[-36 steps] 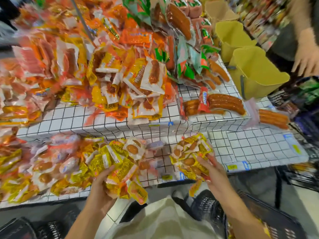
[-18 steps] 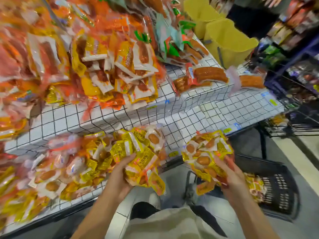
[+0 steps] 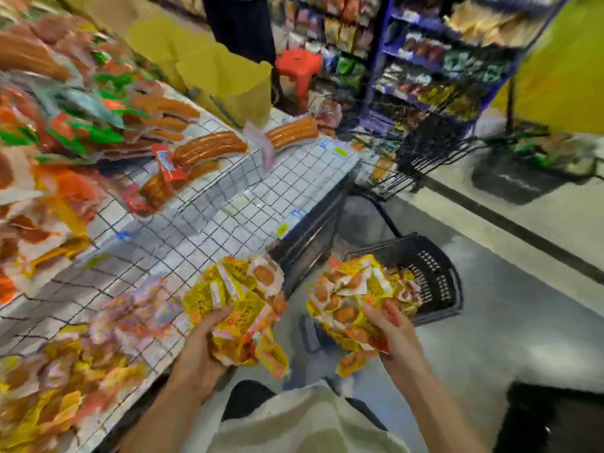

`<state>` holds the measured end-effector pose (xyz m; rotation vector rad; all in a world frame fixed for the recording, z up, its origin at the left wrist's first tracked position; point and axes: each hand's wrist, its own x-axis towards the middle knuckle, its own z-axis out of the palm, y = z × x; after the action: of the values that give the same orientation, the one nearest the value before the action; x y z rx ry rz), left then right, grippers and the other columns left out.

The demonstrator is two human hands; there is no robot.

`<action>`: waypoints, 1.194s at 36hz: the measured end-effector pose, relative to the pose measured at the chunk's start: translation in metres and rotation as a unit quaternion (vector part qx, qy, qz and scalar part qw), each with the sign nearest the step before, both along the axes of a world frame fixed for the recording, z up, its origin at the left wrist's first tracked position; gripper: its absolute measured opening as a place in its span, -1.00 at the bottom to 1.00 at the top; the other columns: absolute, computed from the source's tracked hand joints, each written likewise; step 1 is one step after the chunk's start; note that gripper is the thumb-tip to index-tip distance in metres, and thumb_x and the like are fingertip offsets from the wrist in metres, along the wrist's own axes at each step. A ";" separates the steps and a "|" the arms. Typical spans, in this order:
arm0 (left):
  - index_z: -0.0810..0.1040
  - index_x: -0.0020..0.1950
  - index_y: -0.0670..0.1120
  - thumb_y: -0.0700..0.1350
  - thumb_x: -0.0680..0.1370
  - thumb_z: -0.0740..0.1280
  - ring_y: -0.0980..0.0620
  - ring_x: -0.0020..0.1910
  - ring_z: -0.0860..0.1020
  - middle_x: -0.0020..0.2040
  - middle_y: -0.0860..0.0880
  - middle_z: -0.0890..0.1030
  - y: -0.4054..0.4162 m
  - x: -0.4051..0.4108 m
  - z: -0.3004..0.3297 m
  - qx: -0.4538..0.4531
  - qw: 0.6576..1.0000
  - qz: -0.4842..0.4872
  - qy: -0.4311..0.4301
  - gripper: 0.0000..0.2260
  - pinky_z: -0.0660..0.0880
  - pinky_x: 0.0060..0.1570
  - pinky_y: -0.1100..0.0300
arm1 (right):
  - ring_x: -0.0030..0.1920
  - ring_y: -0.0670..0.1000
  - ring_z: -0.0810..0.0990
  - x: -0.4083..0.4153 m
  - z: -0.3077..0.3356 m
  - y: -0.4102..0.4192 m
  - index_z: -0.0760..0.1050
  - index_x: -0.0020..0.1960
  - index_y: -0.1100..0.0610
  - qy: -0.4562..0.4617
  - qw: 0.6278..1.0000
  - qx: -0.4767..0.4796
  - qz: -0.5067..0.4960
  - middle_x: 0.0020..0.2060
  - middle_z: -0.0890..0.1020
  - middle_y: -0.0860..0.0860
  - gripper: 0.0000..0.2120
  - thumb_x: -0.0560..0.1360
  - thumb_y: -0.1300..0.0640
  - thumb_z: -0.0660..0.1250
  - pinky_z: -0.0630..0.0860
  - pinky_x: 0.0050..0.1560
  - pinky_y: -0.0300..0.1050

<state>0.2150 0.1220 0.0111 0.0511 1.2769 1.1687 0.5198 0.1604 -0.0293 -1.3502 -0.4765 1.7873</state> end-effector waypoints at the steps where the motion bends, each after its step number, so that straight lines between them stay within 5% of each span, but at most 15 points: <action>1: 0.74 -0.04 -0.07 -0.06 0.38 0.44 -0.19 -0.14 0.72 -0.02 -0.16 0.73 0.008 0.014 -0.002 -0.009 1.000 -0.007 0.002 -0.80 0.62 -0.25 -0.16 | 0.18 0.21 0.69 0.013 -0.002 0.000 0.59 0.33 0.02 0.007 1.000 -0.007 -0.016 0.20 0.68 0.16 -0.49 0.41 0.05 0.61 0.67 -0.01 0.04; 6: 0.73 -0.01 -0.08 -0.15 0.37 0.42 -0.17 -0.13 0.72 0.01 -0.16 0.73 0.045 0.082 -0.016 -0.039 0.999 -0.026 -0.014 -0.78 0.64 -0.29 -0.09 | 0.11 0.19 0.71 0.073 -0.016 -0.008 0.63 0.25 0.07 0.015 0.994 -0.042 -0.098 0.15 0.70 0.18 -0.67 0.50 0.18 0.49 0.68 -0.11 -0.05; 9: 0.67 0.09 -0.10 -0.12 0.38 0.41 -0.18 -0.11 0.72 0.05 -0.20 0.71 0.061 0.117 -0.027 -0.058 0.996 -0.065 -0.017 -0.71 0.64 -0.26 -0.11 | 0.00 0.07 0.75 0.105 -0.028 -0.015 0.59 0.30 0.07 -0.015 0.986 -0.073 -0.148 0.09 0.73 0.10 -0.60 0.47 0.20 0.50 0.65 -0.22 -0.15; 14: 0.66 0.15 -0.06 -0.14 0.37 0.46 -0.21 0.04 0.69 0.12 -0.19 0.70 0.085 0.156 -0.052 -0.081 0.991 -0.110 0.008 -0.65 0.62 -0.01 -0.18 | 0.01 0.10 0.75 0.151 -0.053 -0.032 0.59 0.27 0.07 -0.054 0.968 -0.153 -0.193 0.05 0.75 0.09 -0.58 0.43 0.10 0.53 0.67 -0.24 -0.13; 20: 0.61 0.22 -0.18 -0.21 0.52 0.38 -0.29 0.09 0.65 0.10 -0.28 0.68 0.125 0.183 -0.103 -0.178 0.960 -0.195 0.093 -0.73 0.51 0.20 -0.33 | 0.08 0.18 0.70 0.172 -0.077 -0.039 0.61 0.18 0.09 -0.047 0.936 -0.222 -0.270 0.08 0.73 0.16 -0.76 0.52 0.21 0.46 0.69 -0.27 -0.11; 27: 0.60 0.24 -0.21 -0.25 0.53 0.38 -0.25 0.04 0.66 0.08 -0.27 0.69 0.180 0.207 -0.160 -0.222 0.934 -0.263 0.097 -0.73 0.56 0.16 -0.25 | 0.25 0.33 0.60 0.165 -0.107 -0.014 0.53 0.34 0.22 -0.085 0.906 -0.280 -0.306 0.20 0.64 0.30 -0.65 0.56 0.27 0.39 0.57 0.16 0.13; 30: 0.61 0.23 -0.20 -0.23 0.55 0.37 -0.23 0.04 0.67 0.07 -0.26 0.69 0.206 0.215 -0.183 -0.219 0.932 -0.276 0.084 -0.74 0.58 0.12 -0.18 | -0.08 0.14 0.75 0.159 -0.120 0.015 0.59 0.23 0.17 -0.095 0.899 -0.292 -0.312 -0.01 0.74 0.20 -0.76 0.57 0.29 0.36 0.71 -0.21 -0.01; 33: 0.62 0.22 -0.22 -0.23 0.55 0.37 -0.28 0.07 0.65 0.08 -0.28 0.68 0.236 0.227 -0.214 -0.223 0.924 -0.297 0.094 -0.75 0.57 0.13 -0.21 | -0.32 0.00 0.74 0.157 -0.145 0.045 0.61 0.07 0.13 -0.089 0.897 -0.298 -0.314 -0.23 0.76 0.07 -0.86 0.57 0.30 0.36 0.61 -0.44 -0.18; 36: 0.63 0.18 -0.19 -0.26 0.52 0.42 -0.21 -0.13 0.67 -0.06 -0.22 0.70 0.263 0.244 -0.254 -0.229 0.911 -0.314 0.139 -0.77 0.63 -0.15 -0.04 | -0.13 0.09 0.76 0.156 -0.181 0.078 0.63 0.11 0.09 -0.112 0.906 -0.282 -0.294 -0.08 0.76 0.10 -0.82 0.55 0.28 0.40 0.70 -0.17 -0.02; 38: 0.62 0.21 -0.15 -0.24 0.52 0.43 -0.24 -0.10 0.67 -0.02 -0.23 0.69 0.280 0.255 -0.285 -0.229 0.898 -0.344 0.154 -0.74 0.61 -0.14 -0.06 | 0.04 0.21 0.73 0.157 -0.213 0.098 0.64 0.16 0.08 -0.130 0.912 -0.281 -0.269 0.03 0.75 0.14 -0.77 0.52 0.25 0.44 0.63 0.13 0.19; 40: 0.60 0.24 -0.17 -0.23 0.54 0.40 -0.22 -0.13 0.67 0.02 -0.26 0.69 0.293 0.265 -0.316 -0.229 0.887 -0.370 0.152 -0.73 0.61 -0.16 -0.04 | 0.09 0.26 0.70 0.161 -0.250 0.116 0.64 0.21 0.13 -0.162 0.911 -0.294 -0.240 0.06 0.73 0.17 -0.72 0.50 0.21 0.48 0.58 0.21 0.28; 43: 0.64 0.16 -0.11 -0.25 0.50 0.44 -0.13 -0.23 0.70 -0.07 -0.17 0.72 0.309 0.283 -0.363 -0.238 0.887 -0.361 0.163 -0.75 0.61 -0.33 0.08 | 0.04 0.14 0.71 0.169 -0.308 0.140 0.63 0.24 0.16 -0.242 0.891 -0.329 -0.199 0.02 0.73 0.10 -0.62 0.46 0.10 0.55 0.61 0.21 0.16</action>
<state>0.4980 0.4306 -0.3519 0.3426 1.6154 0.1916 0.6890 0.3007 -0.3370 -2.2016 0.1909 1.2920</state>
